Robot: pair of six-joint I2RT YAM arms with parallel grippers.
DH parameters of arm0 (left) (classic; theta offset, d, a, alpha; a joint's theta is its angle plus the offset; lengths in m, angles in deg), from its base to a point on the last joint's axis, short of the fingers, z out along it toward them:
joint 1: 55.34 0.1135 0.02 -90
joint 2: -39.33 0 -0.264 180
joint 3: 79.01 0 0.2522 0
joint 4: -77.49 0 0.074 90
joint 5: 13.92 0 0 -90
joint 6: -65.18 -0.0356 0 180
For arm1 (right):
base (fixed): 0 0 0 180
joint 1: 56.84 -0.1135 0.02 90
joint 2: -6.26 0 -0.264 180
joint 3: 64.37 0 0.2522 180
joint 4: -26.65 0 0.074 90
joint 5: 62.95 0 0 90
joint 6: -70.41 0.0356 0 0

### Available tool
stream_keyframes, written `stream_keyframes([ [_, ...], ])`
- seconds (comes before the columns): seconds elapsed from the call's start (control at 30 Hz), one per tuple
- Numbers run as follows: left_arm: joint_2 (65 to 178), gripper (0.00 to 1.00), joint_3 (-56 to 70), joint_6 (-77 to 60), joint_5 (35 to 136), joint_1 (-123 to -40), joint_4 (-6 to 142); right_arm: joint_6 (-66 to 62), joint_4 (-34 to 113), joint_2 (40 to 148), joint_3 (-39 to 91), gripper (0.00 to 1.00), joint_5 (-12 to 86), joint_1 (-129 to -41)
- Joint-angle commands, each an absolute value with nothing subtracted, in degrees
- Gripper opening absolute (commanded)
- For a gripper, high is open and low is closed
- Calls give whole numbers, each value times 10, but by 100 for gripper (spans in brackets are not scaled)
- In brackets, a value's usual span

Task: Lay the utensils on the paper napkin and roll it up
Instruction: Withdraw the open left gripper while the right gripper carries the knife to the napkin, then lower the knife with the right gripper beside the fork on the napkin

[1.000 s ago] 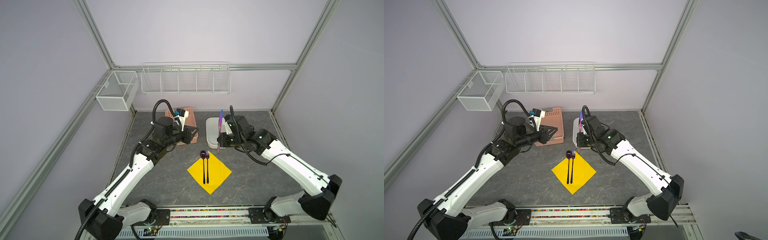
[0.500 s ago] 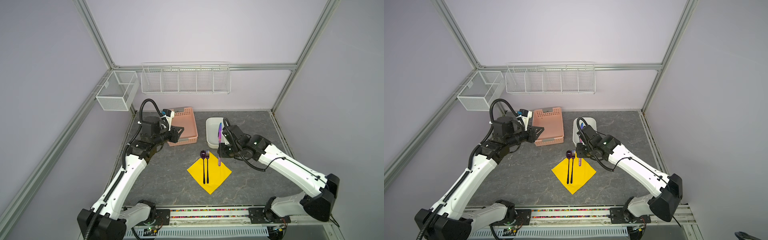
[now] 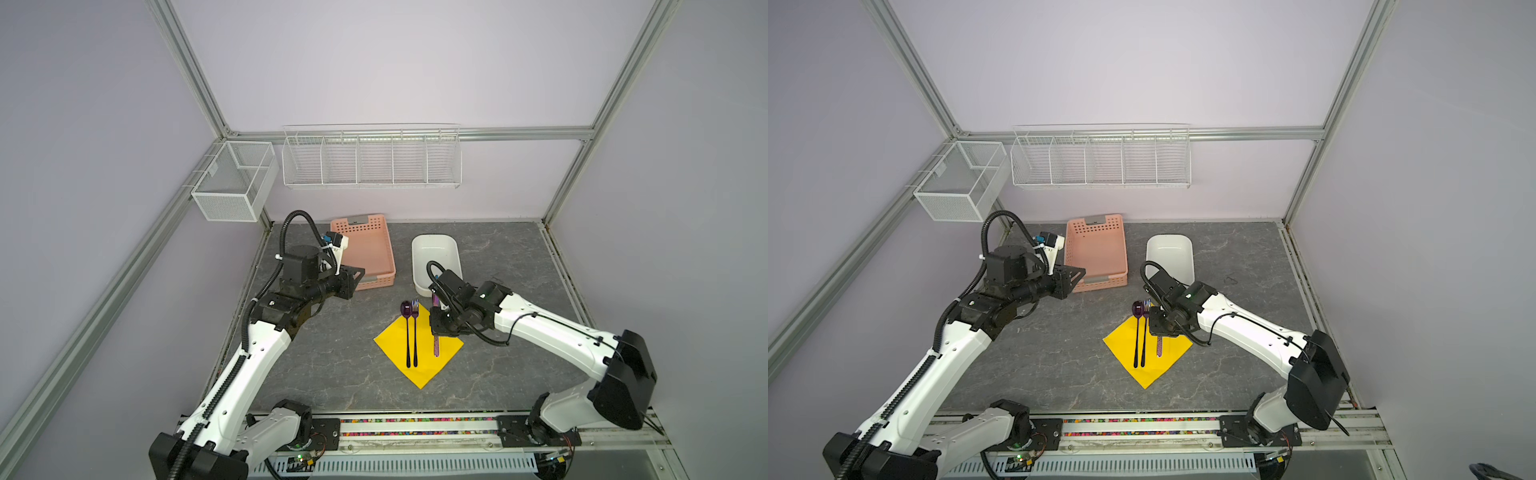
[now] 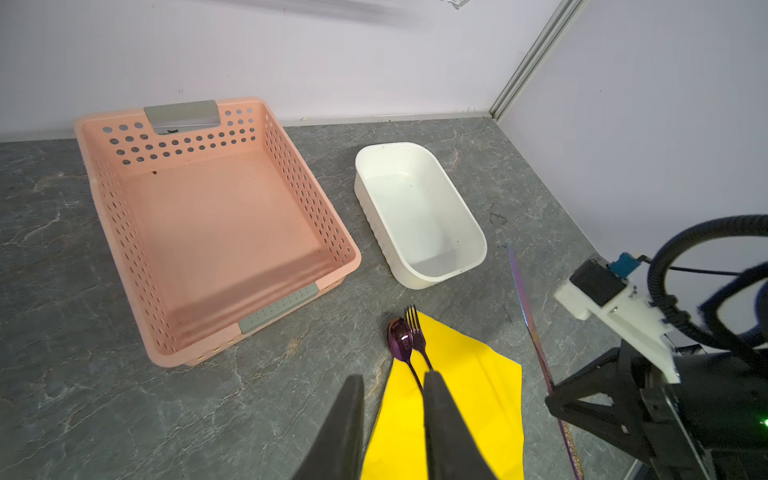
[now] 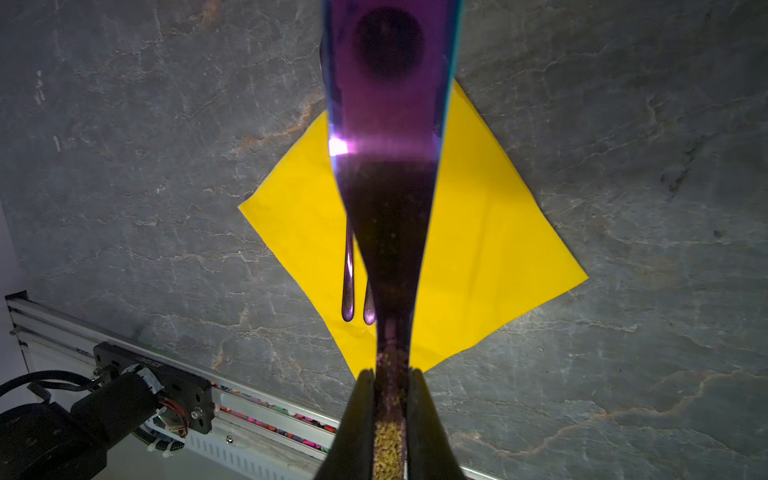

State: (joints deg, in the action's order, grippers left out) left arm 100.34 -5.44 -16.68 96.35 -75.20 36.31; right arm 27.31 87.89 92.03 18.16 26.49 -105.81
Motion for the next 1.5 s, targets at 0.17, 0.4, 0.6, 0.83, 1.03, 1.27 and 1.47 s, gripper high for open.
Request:
stream_keyframes([
  [0.17, 994, 26, -62, -159, 969, -748, 373, 306, 815, 989, 164, 7, 319, -1062],
  [0.4, 992, 26, -61, -163, 957, -748, 367, 309, 787, 1049, 159, 7, 352, -1061],
  [0.6, 993, 26, -61, -164, 955, -748, 364, 301, 792, 1087, 167, 7, 358, -1049],
  [0.83, 996, 26, -60, -164, 954, -748, 363, 295, 801, 1115, 179, 7, 362, -1036],
  [1.03, 997, 26, -60, -163, 956, -748, 363, 286, 811, 1132, 197, 7, 360, -1030],
  [1.27, 1001, 26, -60, -164, 955, -748, 362, 279, 824, 1141, 208, 7, 359, -1023],
  [1.47, 1001, 26, -60, -165, 954, -748, 361, 276, 825, 1145, 208, 7, 358, -1020],
])
